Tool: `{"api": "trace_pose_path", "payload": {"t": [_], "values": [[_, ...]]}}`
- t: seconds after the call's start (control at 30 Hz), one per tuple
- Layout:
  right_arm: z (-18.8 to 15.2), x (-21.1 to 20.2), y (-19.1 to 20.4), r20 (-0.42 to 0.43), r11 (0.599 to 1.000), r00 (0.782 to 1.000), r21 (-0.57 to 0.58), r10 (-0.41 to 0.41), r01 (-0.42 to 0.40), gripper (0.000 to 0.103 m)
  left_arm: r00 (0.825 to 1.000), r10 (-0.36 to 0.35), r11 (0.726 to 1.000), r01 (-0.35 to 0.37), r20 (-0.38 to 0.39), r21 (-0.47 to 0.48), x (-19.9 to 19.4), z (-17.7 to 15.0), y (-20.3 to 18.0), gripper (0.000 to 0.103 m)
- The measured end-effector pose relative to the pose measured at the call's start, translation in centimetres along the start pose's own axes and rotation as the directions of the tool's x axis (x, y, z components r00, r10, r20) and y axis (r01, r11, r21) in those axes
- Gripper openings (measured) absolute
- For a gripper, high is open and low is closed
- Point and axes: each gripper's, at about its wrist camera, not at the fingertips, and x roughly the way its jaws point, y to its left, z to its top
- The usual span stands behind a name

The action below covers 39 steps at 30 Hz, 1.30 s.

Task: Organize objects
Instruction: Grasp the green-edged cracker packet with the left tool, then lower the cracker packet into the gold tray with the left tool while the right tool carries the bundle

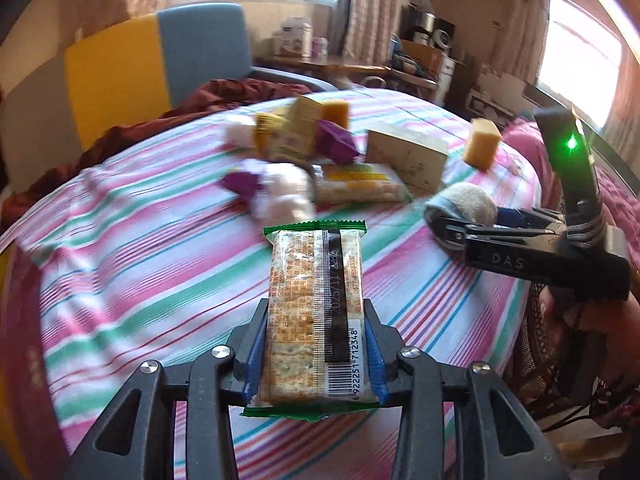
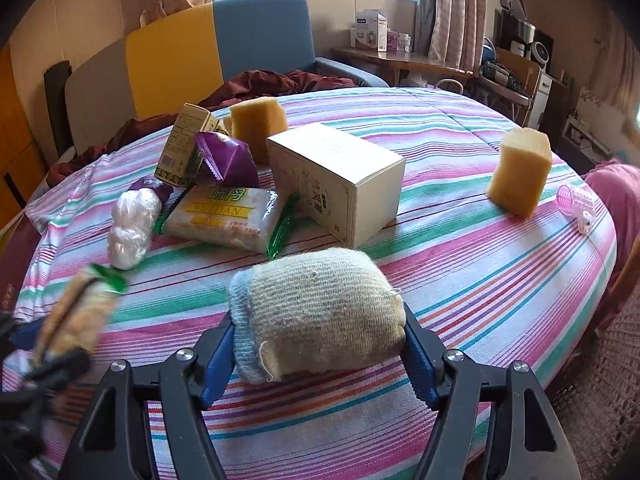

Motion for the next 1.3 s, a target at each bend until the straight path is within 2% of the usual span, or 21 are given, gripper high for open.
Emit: {"api": "trace_pose_path", "payload": {"t": [0.23, 0.47, 0.83, 1.1, 1.3], "values": [[0.1, -0.7, 1.1, -0.005, 0.999, 1.000, -0.042, -0.020, 0.020, 0.072, 0.997, 0.056, 0.990, -0.049, 0.046, -0.135, -4.2, -1.2, 4.2, 0.042], [0.2, -1.9, 2.2, 0.010, 0.995, 1.000, -0.094, -0.030, 0.031, 0.072, 0.981, 0.167, 0.961, -0.139, 0.101, -0.238, -8.8, -2.8, 9.0, 0.042], [0.5, -5.1, 6.1, 0.065, 0.980, 0.998, -0.200, 0.011, 0.002, 0.072, 0.943, 0.325, 0.863, -0.267, 0.067, -0.430, -13.0, -7.7, 17.5, 0.042], [0.7, -7.7, 11.0, 0.081, 0.961, 0.993, -0.268, 0.090, -0.066, 0.072, 0.919, 0.394, 0.800, -0.335, 0.016, -0.497, -14.2, -11.1, 20.5, 0.042], [0.3, -9.5, 15.9, 0.083, 0.932, 0.983, -0.339, 0.164, -0.127, 0.072, 0.896, 0.444, 0.750, -0.388, -0.028, -0.535, -15.2, -12.9, 22.9, 0.042]]}}
